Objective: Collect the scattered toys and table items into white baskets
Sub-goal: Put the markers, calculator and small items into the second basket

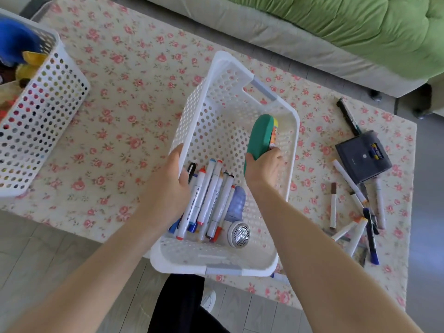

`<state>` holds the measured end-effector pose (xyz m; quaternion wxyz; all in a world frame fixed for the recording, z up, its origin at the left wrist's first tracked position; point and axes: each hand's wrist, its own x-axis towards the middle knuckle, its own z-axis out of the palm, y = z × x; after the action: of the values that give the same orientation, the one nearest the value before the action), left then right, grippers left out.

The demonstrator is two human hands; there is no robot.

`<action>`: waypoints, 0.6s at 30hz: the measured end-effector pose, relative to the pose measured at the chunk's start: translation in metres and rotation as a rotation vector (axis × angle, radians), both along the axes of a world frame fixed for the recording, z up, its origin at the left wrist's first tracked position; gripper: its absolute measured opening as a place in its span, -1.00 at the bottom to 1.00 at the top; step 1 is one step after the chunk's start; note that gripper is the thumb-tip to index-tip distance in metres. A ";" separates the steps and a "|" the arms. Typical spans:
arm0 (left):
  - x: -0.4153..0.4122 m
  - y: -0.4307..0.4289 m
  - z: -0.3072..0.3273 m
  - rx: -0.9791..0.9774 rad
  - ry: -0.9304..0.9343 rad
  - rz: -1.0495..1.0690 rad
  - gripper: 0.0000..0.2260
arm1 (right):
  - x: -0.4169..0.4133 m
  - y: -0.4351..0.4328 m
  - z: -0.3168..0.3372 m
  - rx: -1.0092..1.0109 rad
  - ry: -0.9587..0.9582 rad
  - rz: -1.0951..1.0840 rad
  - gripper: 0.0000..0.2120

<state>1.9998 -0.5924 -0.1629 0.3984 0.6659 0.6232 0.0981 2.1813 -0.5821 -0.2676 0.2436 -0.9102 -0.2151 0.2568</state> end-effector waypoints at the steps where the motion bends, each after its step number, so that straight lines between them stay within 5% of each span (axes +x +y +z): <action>1: 0.000 0.000 -0.001 0.001 -0.008 -0.006 -0.68 | -0.004 0.003 -0.002 0.006 -0.023 0.007 -0.53; 6: -0.005 0.004 -0.002 -0.046 -0.043 -0.010 -0.61 | -0.018 0.001 -0.015 -0.021 -0.083 0.197 -0.57; 12: -0.009 0.007 -0.008 -0.056 -0.048 -0.001 -0.67 | -0.009 -0.005 -0.015 0.220 0.002 0.083 -0.72; 18: -0.013 0.008 -0.006 -0.073 -0.088 0.010 -0.60 | -0.020 0.005 -0.020 0.164 0.090 0.126 -0.80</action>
<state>1.9868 -0.5846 -0.1692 0.4487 0.6428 0.6116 0.1066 2.1617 -0.5771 -0.2874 0.3100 -0.8594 -0.2810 0.2938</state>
